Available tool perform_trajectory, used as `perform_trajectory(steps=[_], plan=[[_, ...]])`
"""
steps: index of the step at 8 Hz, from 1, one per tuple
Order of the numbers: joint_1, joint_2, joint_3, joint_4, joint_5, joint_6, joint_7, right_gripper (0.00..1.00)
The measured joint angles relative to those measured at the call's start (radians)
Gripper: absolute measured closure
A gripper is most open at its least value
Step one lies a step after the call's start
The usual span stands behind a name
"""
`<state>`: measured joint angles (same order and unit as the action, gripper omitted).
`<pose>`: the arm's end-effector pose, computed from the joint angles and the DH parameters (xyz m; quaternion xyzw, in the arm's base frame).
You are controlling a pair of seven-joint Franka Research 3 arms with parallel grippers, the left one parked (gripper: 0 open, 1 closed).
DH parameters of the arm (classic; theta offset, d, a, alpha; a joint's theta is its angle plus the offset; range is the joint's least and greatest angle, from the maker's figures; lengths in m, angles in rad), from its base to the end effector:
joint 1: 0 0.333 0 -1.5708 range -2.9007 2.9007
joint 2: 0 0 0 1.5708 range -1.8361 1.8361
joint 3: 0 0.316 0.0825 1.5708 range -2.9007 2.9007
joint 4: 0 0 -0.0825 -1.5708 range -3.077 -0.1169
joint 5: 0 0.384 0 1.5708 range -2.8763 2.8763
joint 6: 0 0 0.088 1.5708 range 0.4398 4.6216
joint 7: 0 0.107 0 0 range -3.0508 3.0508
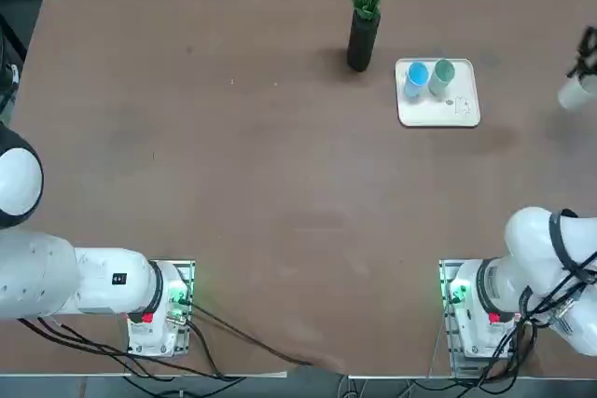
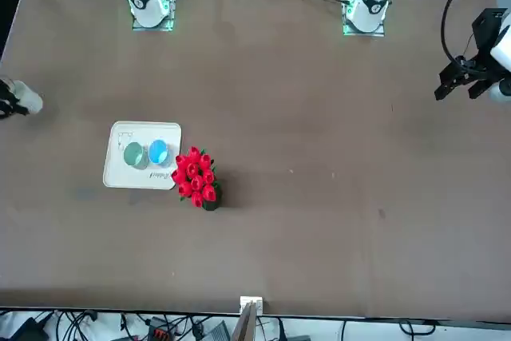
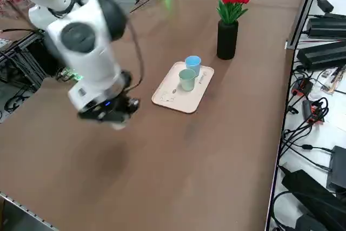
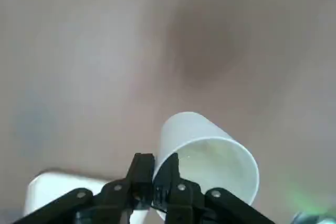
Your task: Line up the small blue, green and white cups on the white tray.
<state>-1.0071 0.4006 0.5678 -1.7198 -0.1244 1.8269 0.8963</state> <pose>0.5450 -0.3008 0.3672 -0.7894 0.6013 0.1217 0.0221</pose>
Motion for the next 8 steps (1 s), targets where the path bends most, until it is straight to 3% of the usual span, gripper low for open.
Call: perform_trajectory(steps=[1,2,5,8], plan=[[0.042,0.007,0.058,-0.008,0.002,0.013,0.122,0.97],[0.114,0.025,0.075,-0.017,0.002,0.047,0.233,0.97],[0.269,0.124,0.072,-0.035,-0.001,0.198,0.444,0.97],[0.298,0.175,0.066,-0.038,-0.002,0.243,0.491,0.97]])
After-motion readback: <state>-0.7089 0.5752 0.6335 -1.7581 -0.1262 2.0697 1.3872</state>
